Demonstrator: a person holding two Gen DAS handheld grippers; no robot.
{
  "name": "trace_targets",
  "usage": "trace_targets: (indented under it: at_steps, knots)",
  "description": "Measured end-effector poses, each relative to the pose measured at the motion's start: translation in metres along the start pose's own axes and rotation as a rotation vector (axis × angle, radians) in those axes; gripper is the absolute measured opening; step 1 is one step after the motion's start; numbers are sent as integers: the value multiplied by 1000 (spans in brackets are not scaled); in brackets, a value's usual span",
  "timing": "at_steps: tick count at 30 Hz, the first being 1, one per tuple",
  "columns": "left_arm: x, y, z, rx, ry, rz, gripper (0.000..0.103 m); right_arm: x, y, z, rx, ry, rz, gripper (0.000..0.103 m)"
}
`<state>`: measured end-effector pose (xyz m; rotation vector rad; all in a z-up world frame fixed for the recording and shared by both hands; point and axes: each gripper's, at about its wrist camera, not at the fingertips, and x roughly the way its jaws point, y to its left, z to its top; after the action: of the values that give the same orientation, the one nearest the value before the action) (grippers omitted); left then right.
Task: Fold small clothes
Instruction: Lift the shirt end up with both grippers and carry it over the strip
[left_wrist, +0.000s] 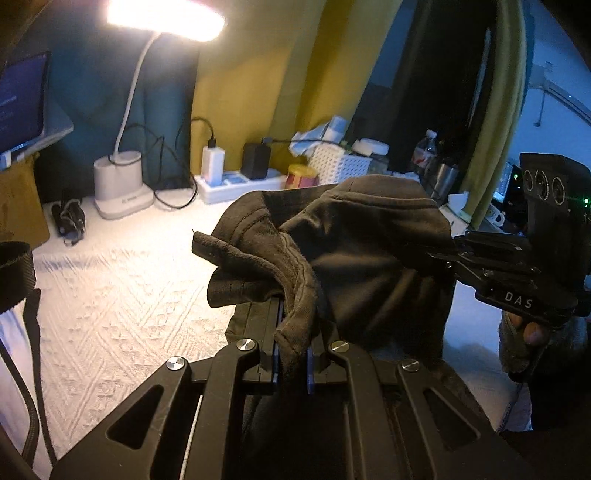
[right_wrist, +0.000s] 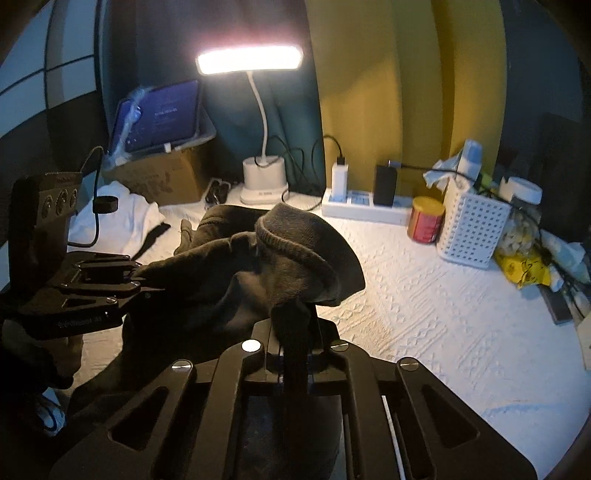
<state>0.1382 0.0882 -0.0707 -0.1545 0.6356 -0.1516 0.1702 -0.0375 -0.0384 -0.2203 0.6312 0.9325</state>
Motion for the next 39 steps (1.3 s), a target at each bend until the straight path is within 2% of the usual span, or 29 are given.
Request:
trace_targets:
  at_steps: [24, 39]
  knots:
    - [-77, -51, -5, 103, -198, 38, 8, -96, 42, 1, -44, -184, -48, 7]
    - [-129, -66, -1, 142, -338, 58, 8, -153, 71, 12, -96, -308, -69, 7]
